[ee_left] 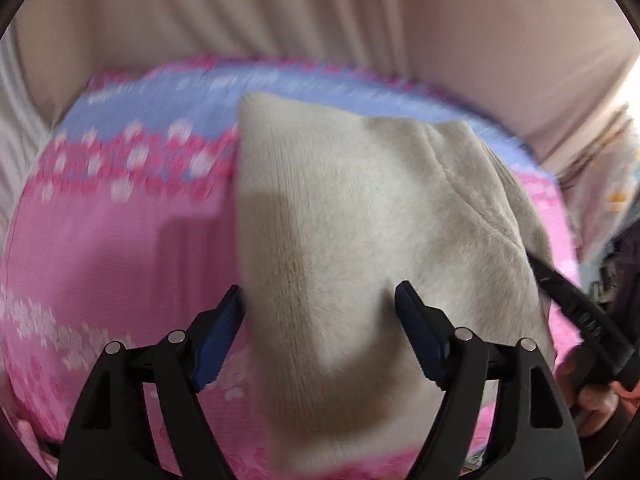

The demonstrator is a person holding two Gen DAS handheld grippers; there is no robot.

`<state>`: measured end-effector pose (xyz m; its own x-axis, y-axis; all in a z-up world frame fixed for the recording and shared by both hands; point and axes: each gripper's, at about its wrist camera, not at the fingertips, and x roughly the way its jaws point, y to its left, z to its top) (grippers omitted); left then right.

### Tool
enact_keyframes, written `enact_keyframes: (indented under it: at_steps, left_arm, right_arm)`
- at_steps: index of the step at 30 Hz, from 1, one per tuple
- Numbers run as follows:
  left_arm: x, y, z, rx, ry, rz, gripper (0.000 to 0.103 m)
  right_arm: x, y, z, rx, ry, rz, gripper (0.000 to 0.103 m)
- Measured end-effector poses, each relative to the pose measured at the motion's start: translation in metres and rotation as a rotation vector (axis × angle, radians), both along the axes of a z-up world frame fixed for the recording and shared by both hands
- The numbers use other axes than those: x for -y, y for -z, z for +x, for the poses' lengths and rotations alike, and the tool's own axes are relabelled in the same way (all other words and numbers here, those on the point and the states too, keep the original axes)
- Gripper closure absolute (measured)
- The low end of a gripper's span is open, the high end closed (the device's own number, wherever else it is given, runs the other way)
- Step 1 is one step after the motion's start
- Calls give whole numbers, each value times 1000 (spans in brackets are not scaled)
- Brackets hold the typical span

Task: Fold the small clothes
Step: 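Lower the sweater bundle onto the sheet and open both grippers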

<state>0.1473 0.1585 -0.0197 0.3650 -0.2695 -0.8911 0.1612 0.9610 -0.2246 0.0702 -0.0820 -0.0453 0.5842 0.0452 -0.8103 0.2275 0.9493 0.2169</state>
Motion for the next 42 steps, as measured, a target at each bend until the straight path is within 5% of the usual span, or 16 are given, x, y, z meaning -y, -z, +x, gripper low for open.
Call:
enact_keyframes:
  at_steps: [2,4,7,11,14,16,18,23,26,28,29,33,35,37,42]
  left_arm:
    - [-22,38,0,-111,-66,-37,34]
    - [-40,48,-4,-145,-115,-99,34]
    - [-51,45,-1,-112,-149,-124,32]
    - [-49,57,27,-116,-146,-228,21]
    - [-45,83,47,-194,-140,-299,24]
    - [-39,101,55,-234,-117,-340,37]
    - [-35,107,58,-228,-104,-355,48]
    - [-15,68,54,-159,-14,-348,61]
    - [11,50,46,-88,64,-268,55]
    - [27,64,50,-84,72,-153,50]
    - [34,77,53,-110,52,-49,50]
    - [36,56,42,-38,43,55,47]
    - [37,43,36,6,44,140,45]
    - [35,35,30,8,48,156,45]
    - [45,38,23,-37,37,164,45]
  right_arm:
    - [23,26,-15,-101,90,56,63]
    - [29,25,-26,-95,86,92,61]
    - [27,20,-16,-94,39,68,28]
    - [32,49,28,-150,-29,149,27]
    - [41,94,57,-253,-26,217,27]
    - [45,120,67,-291,-9,294,32]
    - [44,119,68,-246,-23,329,68]
    - [31,66,44,-133,-64,256,77]
    - [32,48,35,-101,-51,147,69]
    - [42,65,43,-167,-22,83,66]
    - [50,73,45,-221,25,34,71]
    - [68,31,22,-106,108,20,80]
    - [57,7,9,-63,61,-19,91]
    - [36,-1,-1,-67,-12,-24,93]
    - [9,73,10,-272,-110,-68,97]
